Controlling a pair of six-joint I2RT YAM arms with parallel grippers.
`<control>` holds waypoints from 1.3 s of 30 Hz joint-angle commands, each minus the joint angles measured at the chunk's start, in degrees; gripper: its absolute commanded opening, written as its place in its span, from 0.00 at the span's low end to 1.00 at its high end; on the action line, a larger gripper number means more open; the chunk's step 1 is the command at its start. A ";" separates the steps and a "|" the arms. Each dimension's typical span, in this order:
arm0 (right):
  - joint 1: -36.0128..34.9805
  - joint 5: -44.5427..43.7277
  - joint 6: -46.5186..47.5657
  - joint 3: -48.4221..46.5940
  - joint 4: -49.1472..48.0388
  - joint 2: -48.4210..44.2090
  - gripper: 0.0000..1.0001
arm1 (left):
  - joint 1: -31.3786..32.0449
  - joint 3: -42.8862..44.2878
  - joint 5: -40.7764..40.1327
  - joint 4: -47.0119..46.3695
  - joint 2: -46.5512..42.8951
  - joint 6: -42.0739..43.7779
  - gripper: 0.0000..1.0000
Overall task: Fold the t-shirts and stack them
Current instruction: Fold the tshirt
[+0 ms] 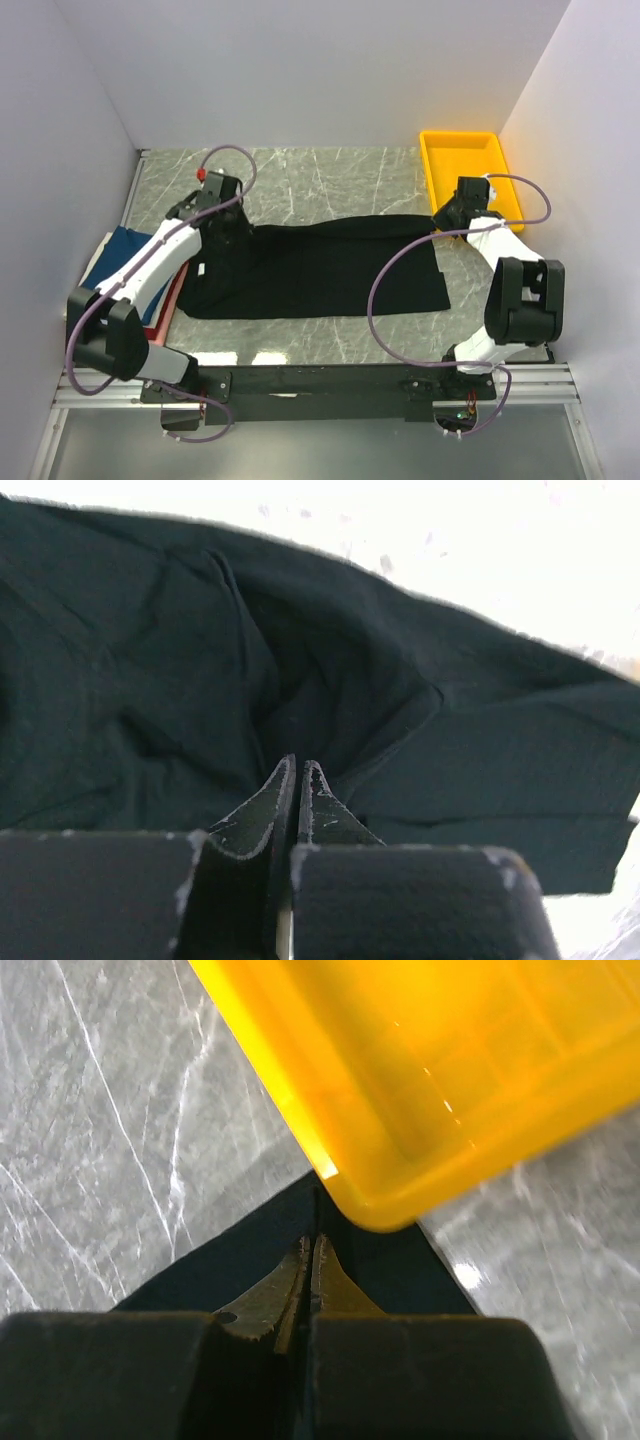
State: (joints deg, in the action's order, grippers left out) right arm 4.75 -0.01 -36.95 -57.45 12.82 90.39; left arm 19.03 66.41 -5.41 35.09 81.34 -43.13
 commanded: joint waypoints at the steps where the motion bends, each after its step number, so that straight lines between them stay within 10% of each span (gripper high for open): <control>1: -0.01 -3.06 -1.28 2.33 -1.75 -4.78 0.00 | 2.15 -4.08 0.93 -2.57 -3.99 -0.99 0.00; 18: 3.33 -0.17 -1.72 14.29 -2.18 -11.20 0.00 | 6.28 -17.97 2.77 -5.56 -11.91 -3.36 0.00; 31: 6.85 3.79 -0.93 18.95 -1.57 -13.75 0.41 | 8.57 -24.40 3.21 -6.88 -14.45 -4.85 0.01; 39: 6.67 6.60 -1.11 20.88 -0.25 -17.70 0.44 | 8.75 -25.81 2.86 -6.35 -16.12 -4.68 0.01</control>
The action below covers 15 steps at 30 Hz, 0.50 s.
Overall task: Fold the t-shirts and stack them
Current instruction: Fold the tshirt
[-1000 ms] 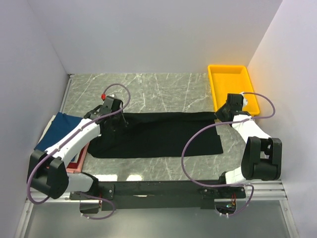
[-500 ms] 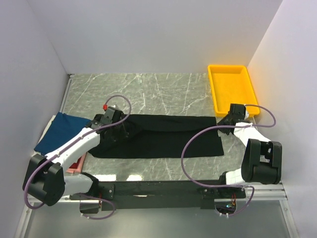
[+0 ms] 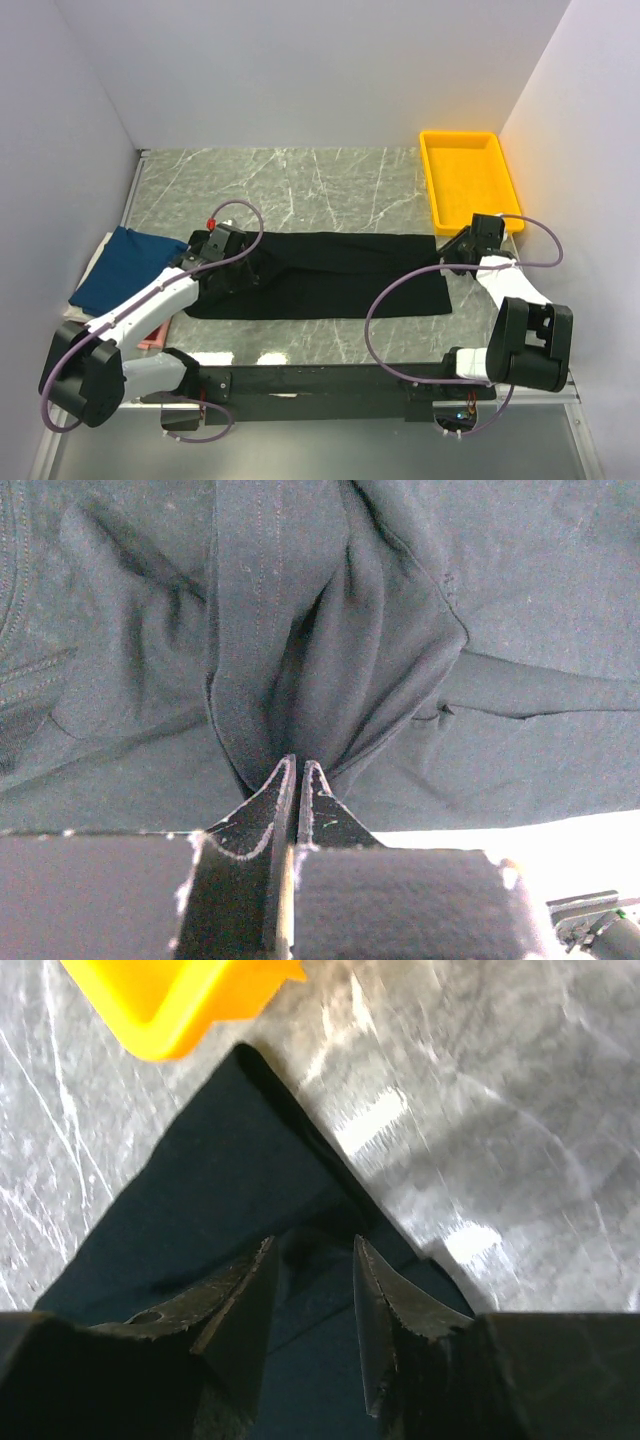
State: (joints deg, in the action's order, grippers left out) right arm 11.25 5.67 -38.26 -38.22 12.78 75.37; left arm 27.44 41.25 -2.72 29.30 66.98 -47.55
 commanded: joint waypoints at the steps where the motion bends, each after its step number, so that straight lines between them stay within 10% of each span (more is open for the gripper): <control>1: 0.27 0.66 0.12 1.92 -0.03 -3.38 0.44 | 0.42 -0.74 0.00 -0.38 -2.03 -0.26 0.01; 11: -0.26 0.83 0.12 4.11 0.50 -4.71 0.44 | 0.42 -1.44 0.00 0.67 -3.61 -0.09 0.01; 15: -0.26 1.45 -0.23 5.43 -0.65 -4.18 0.23 | 0.42 -1.44 -0.09 0.67 -3.79 -0.17 0.01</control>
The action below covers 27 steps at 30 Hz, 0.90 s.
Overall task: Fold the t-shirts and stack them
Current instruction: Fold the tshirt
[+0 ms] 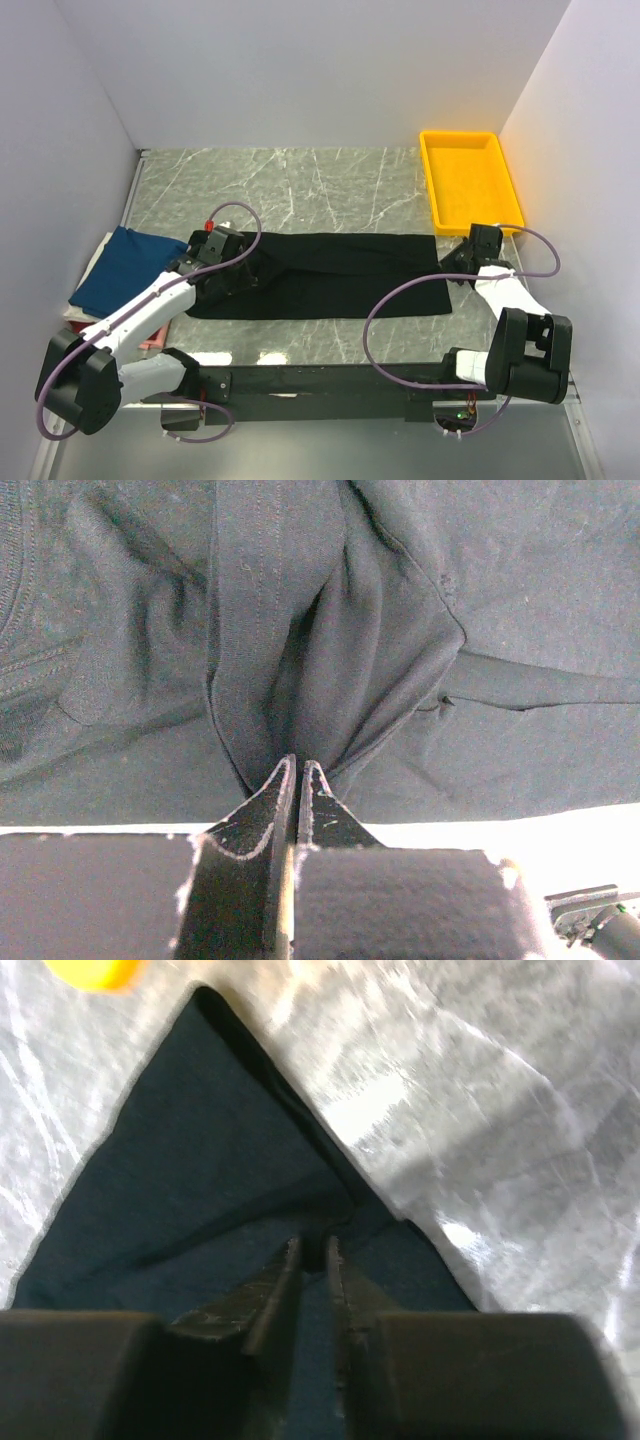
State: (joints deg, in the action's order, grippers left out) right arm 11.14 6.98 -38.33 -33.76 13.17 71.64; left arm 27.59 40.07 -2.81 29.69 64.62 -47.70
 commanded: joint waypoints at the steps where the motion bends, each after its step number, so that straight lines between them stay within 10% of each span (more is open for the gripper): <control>1: -0.15 0.14 -0.26 0.89 -1.13 -0.18 0.18 | 0.27 -0.35 0.08 0.10 -1.51 0.07 0.01; 4: -0.15 0.40 0.00 -0.78 -0.95 1.13 0.00 | 0.18 0.00 -0.26 0.28 -1.34 0.07 0.01; 22: 0.46 -2.08 2.20 -3.69 4.50 -1.77 0.00 | 0.27 1.32 -1.50 3.18 -3.27 -0.11 0.01; 27: 2.31 4.26 1.50 0.36 2.04 -1.41 0.25 | 0.27 1.06 0.26 2.30 -3.01 0.59 0.08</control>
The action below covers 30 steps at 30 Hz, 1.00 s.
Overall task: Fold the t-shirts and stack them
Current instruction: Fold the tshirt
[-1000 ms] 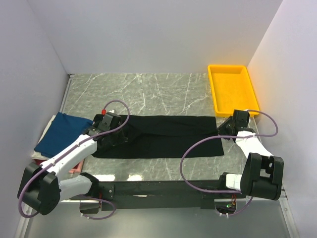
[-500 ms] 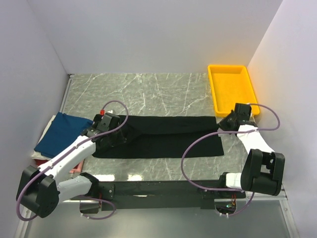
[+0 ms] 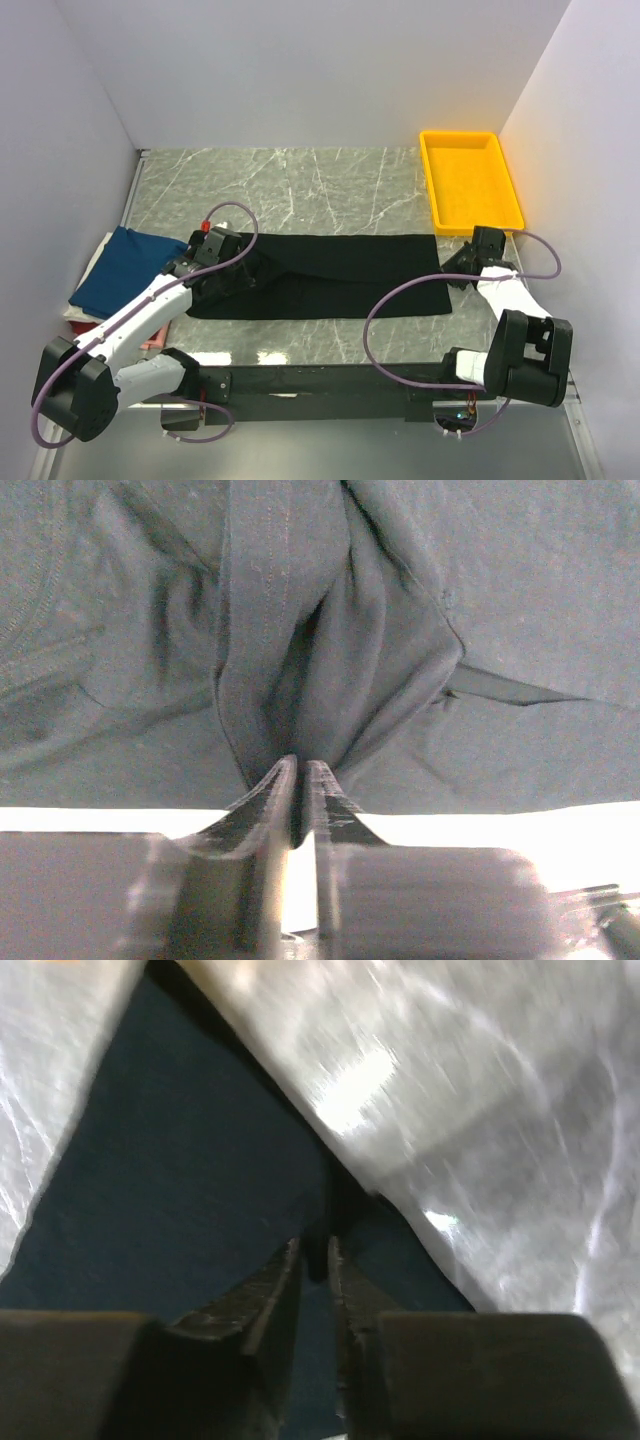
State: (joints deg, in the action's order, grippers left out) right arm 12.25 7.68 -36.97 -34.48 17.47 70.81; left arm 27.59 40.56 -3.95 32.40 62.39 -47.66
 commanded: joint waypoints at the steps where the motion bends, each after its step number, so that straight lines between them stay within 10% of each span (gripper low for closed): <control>1: 1.20 4.26 0.32 1.43 -2.44 -1.10 0.29 | 0.27 0.40 1.92 -0.85 -1.13 0.64 0.21; 7: 0.06 5.24 3.04 0.91 -0.78 -4.80 0.42 | 0.27 2.94 0.88 1.07 -3.06 0.11 0.51; 14: -14.68 -3.89 3.49 -7.07 3.34 -4.72 0.45 | -3.50 8.22 -8.97 8.02 -2.90 -7.26 0.50; 30: -33.96 -2.41 3.57 -15.09 -3.14 11.36 0.45 | -8.52 10.77 -4.05 -3.75 12.22 -5.25 0.49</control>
State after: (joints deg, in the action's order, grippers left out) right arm -19.99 5.34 -33.21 -47.83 17.54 80.99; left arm 19.18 48.10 -9.58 32.86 73.12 -54.54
